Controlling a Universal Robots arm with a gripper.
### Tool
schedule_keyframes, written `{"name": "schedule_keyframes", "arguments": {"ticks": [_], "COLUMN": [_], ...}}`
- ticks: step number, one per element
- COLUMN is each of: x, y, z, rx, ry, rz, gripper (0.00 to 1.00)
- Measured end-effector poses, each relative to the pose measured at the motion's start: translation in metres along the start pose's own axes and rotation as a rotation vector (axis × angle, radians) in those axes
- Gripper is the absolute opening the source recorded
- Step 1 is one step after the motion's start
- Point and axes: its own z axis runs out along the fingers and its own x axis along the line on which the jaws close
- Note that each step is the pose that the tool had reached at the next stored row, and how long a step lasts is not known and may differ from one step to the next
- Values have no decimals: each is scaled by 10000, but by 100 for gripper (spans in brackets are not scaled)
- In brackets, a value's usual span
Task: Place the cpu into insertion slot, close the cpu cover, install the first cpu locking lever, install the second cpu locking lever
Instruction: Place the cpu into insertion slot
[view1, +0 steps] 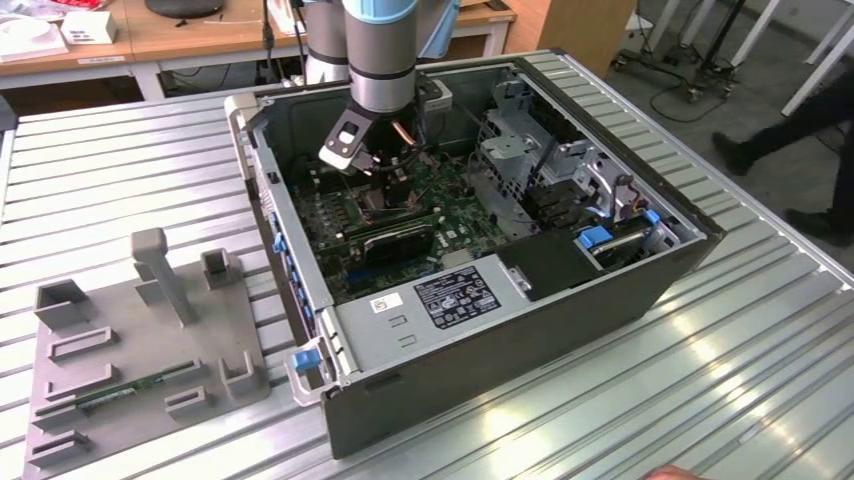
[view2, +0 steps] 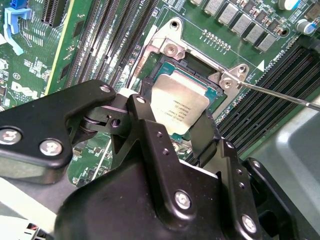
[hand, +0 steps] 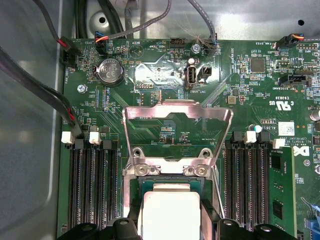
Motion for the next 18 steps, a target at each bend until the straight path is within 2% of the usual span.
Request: {"name": "schedule_keyframes", "arguments": {"ticks": [7, 9, 10, 14, 16, 18], "x": [1, 5, 4, 0, 0, 0], "y": [0, 2, 2, 0, 1, 3], "z": [4, 13, 11, 3, -11, -51], "rx": [-4, -20, -14, 0, -1, 0], "ry": [4, 30, 21, 0, 0, 0], "rz": [0, 2, 1, 0, 0, 1], "gripper": [55, 58, 66, 66, 66, 66]}}
